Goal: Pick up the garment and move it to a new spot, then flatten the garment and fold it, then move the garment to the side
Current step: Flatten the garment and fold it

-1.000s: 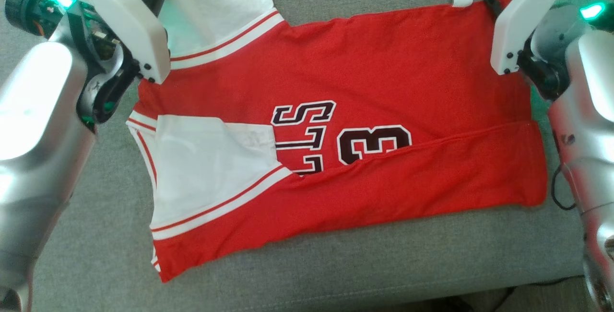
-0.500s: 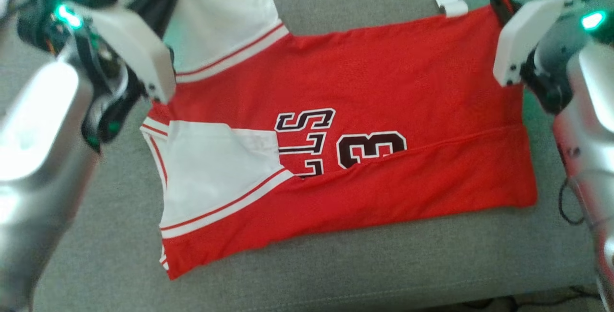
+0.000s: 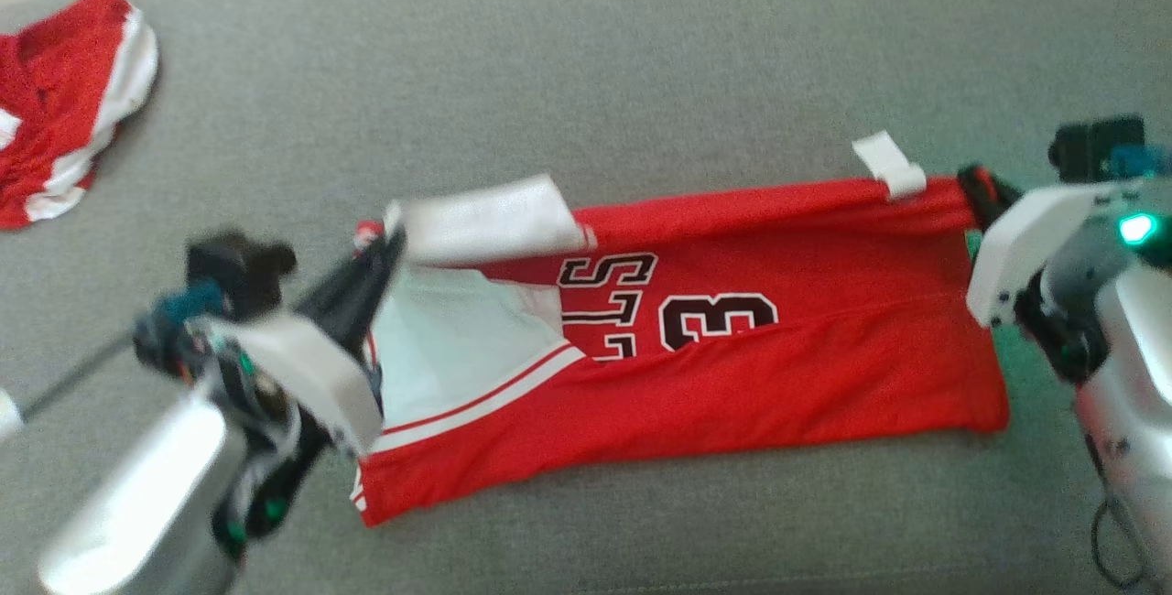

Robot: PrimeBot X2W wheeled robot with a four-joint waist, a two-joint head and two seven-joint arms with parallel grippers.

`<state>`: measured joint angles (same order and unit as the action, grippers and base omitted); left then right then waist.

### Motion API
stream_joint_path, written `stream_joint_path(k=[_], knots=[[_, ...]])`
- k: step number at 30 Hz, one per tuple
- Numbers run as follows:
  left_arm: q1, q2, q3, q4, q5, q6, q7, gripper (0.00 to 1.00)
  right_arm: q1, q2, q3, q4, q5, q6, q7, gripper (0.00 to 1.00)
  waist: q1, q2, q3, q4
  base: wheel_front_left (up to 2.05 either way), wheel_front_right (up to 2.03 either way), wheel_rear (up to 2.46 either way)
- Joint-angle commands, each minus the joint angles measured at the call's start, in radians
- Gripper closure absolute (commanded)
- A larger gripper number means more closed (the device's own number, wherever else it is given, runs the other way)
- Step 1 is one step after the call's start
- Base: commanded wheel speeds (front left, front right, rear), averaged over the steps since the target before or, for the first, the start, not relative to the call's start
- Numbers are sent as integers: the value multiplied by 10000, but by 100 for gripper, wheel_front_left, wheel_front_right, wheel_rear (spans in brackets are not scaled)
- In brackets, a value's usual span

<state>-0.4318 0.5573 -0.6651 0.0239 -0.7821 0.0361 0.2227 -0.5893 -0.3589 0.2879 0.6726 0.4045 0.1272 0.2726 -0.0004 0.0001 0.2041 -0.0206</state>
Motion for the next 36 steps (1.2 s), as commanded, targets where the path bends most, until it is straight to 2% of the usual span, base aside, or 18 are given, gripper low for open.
stream_joint_path(k=[1,7,12,13,14,15,16,17,21,24,31,36], knots=[[127,393,319,-350,-57,119,-214,100,291,-160,-64,-477,65,35,-122,100,4,-1,-340,168,0,0,0],[1248,210,100,-164,-134,313,-797,100,1209,-96,-416,-993,-112,35,-144,100,4,-1,-541,156,0,0,0],[1647,10,-97,240,-87,281,-1157,100,1672,56,-696,-1262,-273,35,-248,100,4,-1,-604,107,0,0,0],[1723,-76,-130,344,-92,272,-1270,100,1765,107,-770,-1322,-329,35,-339,89,4,-1,-630,84,0,0,0],[1792,-173,-132,436,-107,273,-1421,99,1858,164,-855,-1381,-392,35,-454,64,4,-1,-656,67,0,0,0],[1856,-254,-131,524,-105,272,-1584,65,1955,227,-938,-1446,-461,35,-579,35,4,-1,-685,48,0,0,0],[1923,-307,-142,603,-75,268,-1743,35,2060,288,-1018,-1513,-535,35,-704,0,4,-1,-715,30,0,0,0],[2007,-354,-145,669,-54,274,-1902,0,2173,333,-1087,-1578,-609,35,-838,0,4,-1,-752,17,0,0,0],[2485,-484,-128,745,5,341,-2593,0,2792,572,-1563,-1898,-818,35,-1393,0,4,-1,-998,28,0,0,0],[2974,-607,-10,670,-53,559,-3119,0,3414,797,-2151,-2129,-879,35,-1719,0,4,-1,-1260,127,0,0,0],[3891,-743,462,698,-94,1423,-4074,0,4540,1373,-3634,-2761,-1150,35,-1825,0,4,-1,-1823,497,0,0,0],[4156,-981,825,502,-57,2076,-4425,0,4793,1819,-4230,-3048,-1552,35,-1504,0,4,-1,-2044,856,0,0,0]])
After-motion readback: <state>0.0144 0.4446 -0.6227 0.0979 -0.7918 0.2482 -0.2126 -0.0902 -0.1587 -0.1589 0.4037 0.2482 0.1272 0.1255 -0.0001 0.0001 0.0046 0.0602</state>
